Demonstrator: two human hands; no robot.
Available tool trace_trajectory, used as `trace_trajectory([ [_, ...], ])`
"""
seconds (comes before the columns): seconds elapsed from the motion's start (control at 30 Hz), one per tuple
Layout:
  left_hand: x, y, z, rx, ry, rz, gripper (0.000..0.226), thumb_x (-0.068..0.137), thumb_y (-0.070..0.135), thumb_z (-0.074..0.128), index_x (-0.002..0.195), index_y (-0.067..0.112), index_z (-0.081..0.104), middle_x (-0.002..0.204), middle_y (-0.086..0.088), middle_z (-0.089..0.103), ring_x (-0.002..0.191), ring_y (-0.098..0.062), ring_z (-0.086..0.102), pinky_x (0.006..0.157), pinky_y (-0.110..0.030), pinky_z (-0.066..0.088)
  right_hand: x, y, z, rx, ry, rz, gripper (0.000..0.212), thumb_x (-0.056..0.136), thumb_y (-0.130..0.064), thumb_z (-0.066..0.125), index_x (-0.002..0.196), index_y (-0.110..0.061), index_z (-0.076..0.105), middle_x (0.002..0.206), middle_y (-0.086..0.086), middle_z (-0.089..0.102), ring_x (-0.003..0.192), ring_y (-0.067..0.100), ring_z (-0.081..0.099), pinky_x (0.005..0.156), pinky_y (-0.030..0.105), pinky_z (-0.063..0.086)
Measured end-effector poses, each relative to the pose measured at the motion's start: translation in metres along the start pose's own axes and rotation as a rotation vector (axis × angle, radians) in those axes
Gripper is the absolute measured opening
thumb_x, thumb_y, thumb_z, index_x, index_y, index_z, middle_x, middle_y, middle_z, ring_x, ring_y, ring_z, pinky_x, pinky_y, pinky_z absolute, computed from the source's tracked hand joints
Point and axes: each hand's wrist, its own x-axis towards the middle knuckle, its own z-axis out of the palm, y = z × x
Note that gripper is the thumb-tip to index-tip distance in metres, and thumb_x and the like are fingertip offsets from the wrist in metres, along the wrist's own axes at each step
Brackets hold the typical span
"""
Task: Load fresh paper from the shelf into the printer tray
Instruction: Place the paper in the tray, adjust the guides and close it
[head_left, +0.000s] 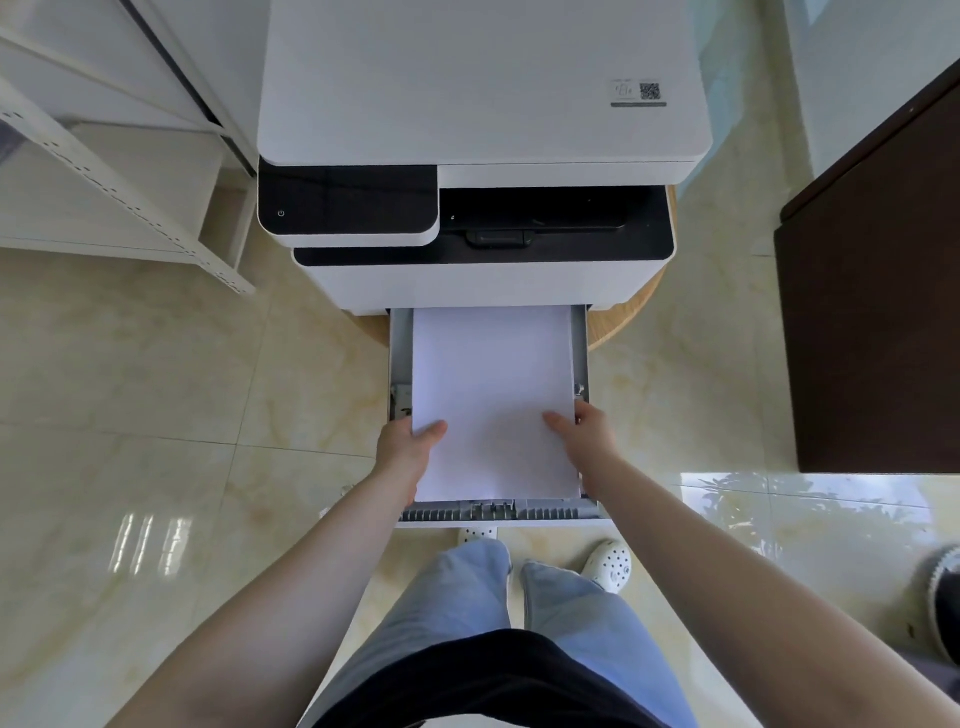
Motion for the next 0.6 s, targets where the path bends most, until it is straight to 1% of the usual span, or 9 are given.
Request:
trace_trajectory([
  [0.07,0.002,-0.003,0.002,0.013,0.020,0.014,0.029,0.089,0.018,0.064,0.115,0.006,0.064,0.114,-0.009,0.067,0.105,-0.027,0.061,0.096,-0.038,0.046,-0.004,0.005,0.000,-0.066,-0.018,0.009,0.012,0.085,-0.014,0.064,0.097,-0.014,0.061,0.090,0.007,0.065,0.083,0.030,0.063,0.081,0.046,0.055],
  [0.17,-0.001,-0.003,0.005,0.036,0.052,0.059,0.029,0.090,0.018,0.062,0.116,0.005,0.063,0.110,-0.007,0.065,0.099,-0.023,0.057,0.087,-0.031,0.040,-0.008,0.011,0.002,-0.112,-0.005,0.021,0.019,0.079,-0.009,0.071,0.094,-0.013,0.060,0.088,0.007,0.065,0.079,0.029,0.062,0.075,0.040,0.053],
  [0.23,-0.004,-0.003,0.007,0.051,0.071,0.083,0.029,0.091,0.018,0.060,0.116,0.004,0.062,0.107,-0.006,0.062,0.097,-0.021,0.054,0.085,-0.030,0.038,-0.009,0.013,0.003,-0.131,0.020,0.030,0.020,0.076,-0.006,0.072,0.091,-0.012,0.061,0.090,0.011,0.067,0.081,0.031,0.063,0.078,0.043,0.055],
  [0.3,-0.007,-0.003,0.006,0.090,0.082,0.106,0.029,0.090,0.020,0.061,0.115,0.004,0.061,0.109,-0.006,0.063,0.097,-0.022,0.056,0.085,-0.031,0.040,-0.010,0.015,0.003,-0.118,0.036,0.029,0.019,0.075,-0.005,0.072,0.089,-0.013,0.062,0.090,0.012,0.067,0.080,0.031,0.063,0.078,0.042,0.055],
  [0.37,-0.008,-0.006,0.002,0.159,0.086,0.131,0.037,0.085,0.025,0.066,0.115,0.004,0.060,0.115,-0.009,0.066,0.103,-0.026,0.060,0.090,-0.036,0.046,-0.012,0.016,0.003,-0.108,0.050,0.016,0.018,0.075,-0.005,0.071,0.090,-0.013,0.063,0.087,0.009,0.067,0.079,0.029,0.062,0.074,0.037,0.053],
  [0.4,-0.007,-0.009,0.000,0.204,0.090,0.147,0.038,0.082,0.026,0.069,0.113,0.005,0.061,0.114,-0.010,0.067,0.102,-0.027,0.061,0.088,-0.037,0.049,-0.013,0.017,0.003,-0.108,0.055,0.011,0.018,0.076,-0.006,0.071,0.090,-0.013,0.062,0.086,0.008,0.067,0.078,0.029,0.062,0.073,0.036,0.052],
  [0.43,-0.009,-0.011,-0.003,0.237,0.105,0.169,0.033,0.080,0.023,0.070,0.107,0.006,0.062,0.107,-0.011,0.068,0.095,-0.027,0.063,0.080,-0.034,0.050,-0.014,0.017,0.003,-0.106,0.057,0.009,0.017,0.076,-0.007,0.071,0.089,-0.014,0.062,0.084,0.006,0.066,0.079,0.029,0.063,0.073,0.036,0.053],
  [0.5,-0.014,-0.016,-0.007,0.279,0.165,0.207,0.021,0.079,0.015,0.069,0.097,0.007,0.062,0.091,-0.006,0.068,0.081,-0.024,0.062,0.062,-0.026,0.043,-0.017,0.018,0.003,-0.095,0.062,0.009,0.016,0.076,-0.009,0.071,0.086,-0.016,0.061,0.080,0.002,0.066,0.079,0.029,0.063,0.077,0.040,0.055],
  [0.6,-0.023,-0.020,-0.012,0.321,0.233,0.262,0.020,0.078,0.014,0.070,0.097,0.010,0.064,0.086,0.001,0.065,0.078,-0.021,0.060,0.061,-0.027,0.039,-0.022,0.019,0.004,-0.092,0.097,-0.024,0.012,0.076,-0.010,0.071,0.082,-0.016,0.062,0.075,0.000,0.065,0.075,0.027,0.061,0.074,0.040,0.054],
])
